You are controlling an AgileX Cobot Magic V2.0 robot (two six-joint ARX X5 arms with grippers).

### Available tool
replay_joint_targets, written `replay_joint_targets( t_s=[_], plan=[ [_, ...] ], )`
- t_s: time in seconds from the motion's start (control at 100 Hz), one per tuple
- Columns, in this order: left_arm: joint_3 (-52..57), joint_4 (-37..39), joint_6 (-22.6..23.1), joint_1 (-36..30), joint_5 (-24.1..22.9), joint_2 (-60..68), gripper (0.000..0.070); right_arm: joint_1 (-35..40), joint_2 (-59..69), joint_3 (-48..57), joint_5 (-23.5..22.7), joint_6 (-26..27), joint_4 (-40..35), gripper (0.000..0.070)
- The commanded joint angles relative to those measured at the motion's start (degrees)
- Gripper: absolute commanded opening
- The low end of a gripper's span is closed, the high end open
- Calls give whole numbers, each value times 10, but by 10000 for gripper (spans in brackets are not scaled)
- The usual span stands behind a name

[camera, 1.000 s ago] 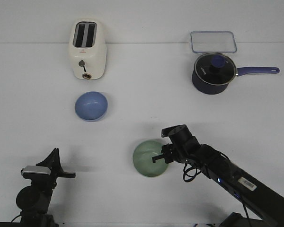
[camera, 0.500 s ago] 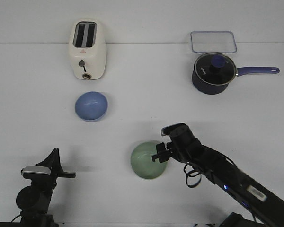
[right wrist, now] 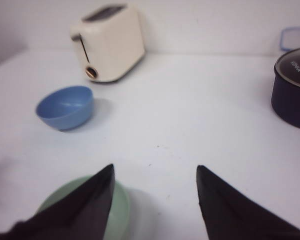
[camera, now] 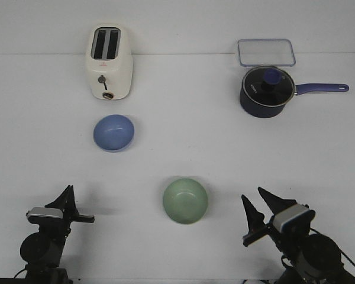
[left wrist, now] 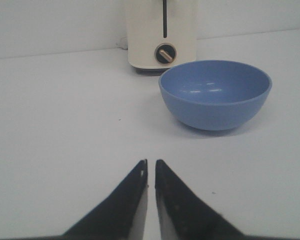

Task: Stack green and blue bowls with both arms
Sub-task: 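Release the green bowl and retract the right gripper toward the robot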

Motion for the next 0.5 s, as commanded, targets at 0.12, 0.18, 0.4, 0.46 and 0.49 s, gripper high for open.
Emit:
replay_joint_targets(
  t_s=[0.12,0.18,0.4,0.46,0.49],
  plan=[
    [-11,9,-3,0,1,-1,12,9,-131,-60,-2,-2,29,334],
    [-11,9,-14,0,1,-1,12,9,-135,-60,1,-3,28,334],
    [-11,13,-178,0,1,-1,12,9,-122,-60,0,-2,23,334],
    [-11,30,-195,0,1,-1,12,9,-118,-60,1,-2,23,334],
    [-11,39,-207,0,1,-1,12,9,-116,-60,1,-2,23,334]
  ],
)
